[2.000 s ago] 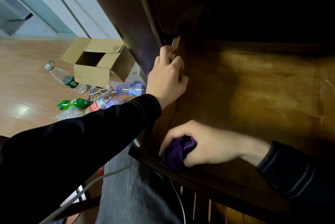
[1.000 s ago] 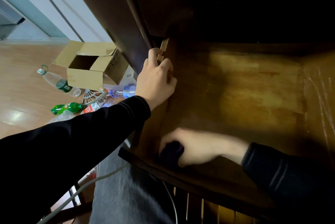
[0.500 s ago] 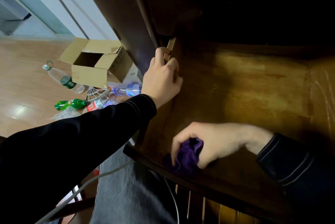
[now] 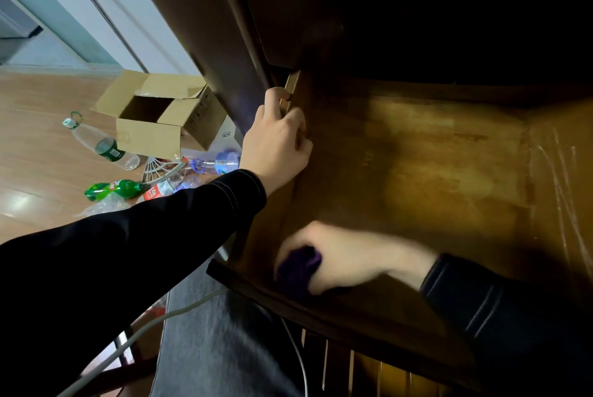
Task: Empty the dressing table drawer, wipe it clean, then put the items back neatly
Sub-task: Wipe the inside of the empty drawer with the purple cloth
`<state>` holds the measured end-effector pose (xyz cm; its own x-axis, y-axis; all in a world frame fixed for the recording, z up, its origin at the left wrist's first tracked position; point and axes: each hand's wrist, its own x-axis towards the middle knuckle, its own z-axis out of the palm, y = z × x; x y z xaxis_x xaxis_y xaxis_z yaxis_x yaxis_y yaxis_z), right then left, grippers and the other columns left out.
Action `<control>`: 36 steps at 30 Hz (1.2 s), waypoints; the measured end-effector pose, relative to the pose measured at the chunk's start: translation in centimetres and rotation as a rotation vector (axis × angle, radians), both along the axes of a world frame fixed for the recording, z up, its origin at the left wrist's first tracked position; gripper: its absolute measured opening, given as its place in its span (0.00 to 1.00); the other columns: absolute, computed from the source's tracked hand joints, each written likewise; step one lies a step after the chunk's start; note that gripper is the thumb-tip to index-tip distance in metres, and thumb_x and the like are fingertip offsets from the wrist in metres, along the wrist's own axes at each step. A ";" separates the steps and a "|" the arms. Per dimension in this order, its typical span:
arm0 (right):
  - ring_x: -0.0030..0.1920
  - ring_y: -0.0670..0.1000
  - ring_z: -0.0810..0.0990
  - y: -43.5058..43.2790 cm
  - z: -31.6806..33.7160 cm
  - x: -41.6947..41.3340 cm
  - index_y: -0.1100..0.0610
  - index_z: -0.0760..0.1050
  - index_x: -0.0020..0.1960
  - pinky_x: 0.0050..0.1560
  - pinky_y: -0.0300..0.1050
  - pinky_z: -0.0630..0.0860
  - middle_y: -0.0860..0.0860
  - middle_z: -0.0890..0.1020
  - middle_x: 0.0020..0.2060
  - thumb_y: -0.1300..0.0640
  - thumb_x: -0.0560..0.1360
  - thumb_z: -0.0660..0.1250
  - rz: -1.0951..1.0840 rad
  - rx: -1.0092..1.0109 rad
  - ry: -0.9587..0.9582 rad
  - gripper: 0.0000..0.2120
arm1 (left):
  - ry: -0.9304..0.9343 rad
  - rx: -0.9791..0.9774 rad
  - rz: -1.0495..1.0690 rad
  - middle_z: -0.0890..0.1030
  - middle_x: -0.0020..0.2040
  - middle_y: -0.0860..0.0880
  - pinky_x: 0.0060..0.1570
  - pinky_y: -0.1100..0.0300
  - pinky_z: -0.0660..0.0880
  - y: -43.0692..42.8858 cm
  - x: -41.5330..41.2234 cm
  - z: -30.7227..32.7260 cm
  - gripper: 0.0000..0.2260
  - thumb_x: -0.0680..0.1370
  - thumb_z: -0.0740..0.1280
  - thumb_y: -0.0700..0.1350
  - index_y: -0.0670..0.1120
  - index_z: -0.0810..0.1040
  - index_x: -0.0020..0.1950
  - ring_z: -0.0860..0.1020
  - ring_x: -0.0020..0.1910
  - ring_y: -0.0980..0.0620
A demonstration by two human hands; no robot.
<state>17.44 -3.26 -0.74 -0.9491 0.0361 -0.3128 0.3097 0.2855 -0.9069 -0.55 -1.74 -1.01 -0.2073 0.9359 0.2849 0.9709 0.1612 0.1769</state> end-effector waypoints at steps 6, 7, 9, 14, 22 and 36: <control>0.51 0.59 0.84 2.8 1.3 1.3 0.53 0.81 0.61 0.52 0.59 0.81 0.54 0.85 0.53 0.72 0.68 0.71 0.241 -0.056 -0.031 0.25 | 0.012 0.002 -0.005 0.67 0.68 0.43 0.43 0.51 0.79 -0.1 -0.2 -0.1 0.06 0.73 0.67 0.45 0.44 0.77 0.47 0.74 0.58 0.43; 0.50 0.60 0.84 3.2 1.3 1.8 0.50 0.82 0.60 0.50 0.60 0.81 0.54 0.85 0.53 0.71 0.67 0.71 0.255 -0.086 -0.046 0.26 | 0.013 0.001 -0.004 0.67 0.68 0.42 0.43 0.51 0.79 0.0 -0.2 0.0 0.06 0.73 0.67 0.45 0.44 0.77 0.47 0.74 0.58 0.42; 0.50 0.56 0.84 2.4 0.5 1.5 0.51 0.81 0.60 0.50 0.53 0.81 0.53 0.85 0.54 0.71 0.68 0.72 0.181 -0.071 -0.061 0.25 | 0.010 -0.001 -0.003 0.67 0.69 0.43 0.44 0.51 0.79 0.0 -0.1 0.1 0.06 0.74 0.67 0.45 0.44 0.78 0.47 0.73 0.58 0.42; 0.52 0.49 0.77 0.3 -1.4 -0.8 0.58 0.79 0.65 0.50 0.44 0.75 0.54 0.82 0.58 0.71 0.71 0.72 0.089 0.100 -0.145 0.24 | -0.002 -0.002 0.009 0.67 0.68 0.43 0.44 0.49 0.79 -0.1 0.0 0.1 0.06 0.73 0.67 0.44 0.44 0.78 0.47 0.73 0.59 0.42; 0.48 0.48 0.82 2.0 -0.6 1.0 0.52 0.80 0.63 0.47 0.45 0.79 0.49 0.84 0.53 0.70 0.70 0.73 0.142 -0.033 -0.154 0.25 | 0.010 -0.001 0.000 0.67 0.69 0.43 0.43 0.51 0.79 0.0 0.0 0.1 0.06 0.74 0.67 0.45 0.44 0.78 0.47 0.73 0.59 0.43; 0.41 0.50 0.76 0.7 -1.3 0.0 0.55 0.79 0.61 0.30 0.35 0.70 0.46 0.78 0.39 0.68 0.73 0.71 0.219 0.204 -0.341 0.19 | -0.003 0.007 -0.008 0.67 0.68 0.43 0.41 0.52 0.77 0.0 -0.1 0.0 0.05 0.73 0.68 0.44 0.44 0.77 0.45 0.74 0.58 0.42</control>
<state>17.43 -2.60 -2.04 -0.7854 -0.0607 -0.6160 0.4934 0.5397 -0.6821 -0.62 -1.78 -1.05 -0.2008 0.9354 0.2910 0.9716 0.1523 0.1809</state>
